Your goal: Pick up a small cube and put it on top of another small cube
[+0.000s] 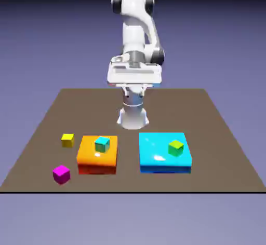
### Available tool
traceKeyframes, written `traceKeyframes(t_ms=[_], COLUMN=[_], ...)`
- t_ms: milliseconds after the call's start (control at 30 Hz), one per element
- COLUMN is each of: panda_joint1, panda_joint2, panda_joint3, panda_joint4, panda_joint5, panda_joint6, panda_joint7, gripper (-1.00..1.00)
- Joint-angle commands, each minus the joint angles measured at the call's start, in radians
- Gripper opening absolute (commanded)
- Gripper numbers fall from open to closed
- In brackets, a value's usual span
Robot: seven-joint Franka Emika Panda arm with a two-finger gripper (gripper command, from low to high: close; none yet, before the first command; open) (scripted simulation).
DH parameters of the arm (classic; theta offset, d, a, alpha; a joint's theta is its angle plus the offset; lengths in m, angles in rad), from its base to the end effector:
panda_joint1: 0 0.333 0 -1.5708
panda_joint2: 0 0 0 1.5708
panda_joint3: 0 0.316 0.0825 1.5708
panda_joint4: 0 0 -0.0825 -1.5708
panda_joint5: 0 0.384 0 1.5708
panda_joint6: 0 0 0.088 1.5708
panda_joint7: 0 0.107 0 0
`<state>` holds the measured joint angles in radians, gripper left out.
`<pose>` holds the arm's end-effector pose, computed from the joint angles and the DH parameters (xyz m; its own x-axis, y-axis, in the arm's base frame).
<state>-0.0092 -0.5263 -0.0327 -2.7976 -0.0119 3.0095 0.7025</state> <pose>0.3962 -0.0158 0.4432 0.5450 -0.6664 0.5088 -0.5004 -0.7454 -0.4403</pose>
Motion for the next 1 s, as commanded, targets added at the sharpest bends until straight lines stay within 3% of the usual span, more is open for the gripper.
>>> traceKeyframes(t_ms=[0,600,667,867,900,967], panda_joint1=[-0.018,-0.334,-0.339,-0.451,-0.451,-0.432], panda_joint2=[0.036,0.689,0.700,0.914,0.914,0.878], panda_joint3=[-0.027,-0.515,-0.523,-0.408,-0.408,-0.427], panda_joint4=[0.010,0.195,0.198,0.205,0.205,0.204], panda_joint5=[-0.010,-0.187,-0.190,-0.085,-0.085,-0.103], panda_joint6=[-0.023,-0.433,-0.440,-0.237,-0.237,-0.271], panda_joint7=[-0.032,-0.606,-0.616,-0.683,-0.683,-0.672], gripper=[0.00,0.00,0.00,0.00,-1.00,-1.00])
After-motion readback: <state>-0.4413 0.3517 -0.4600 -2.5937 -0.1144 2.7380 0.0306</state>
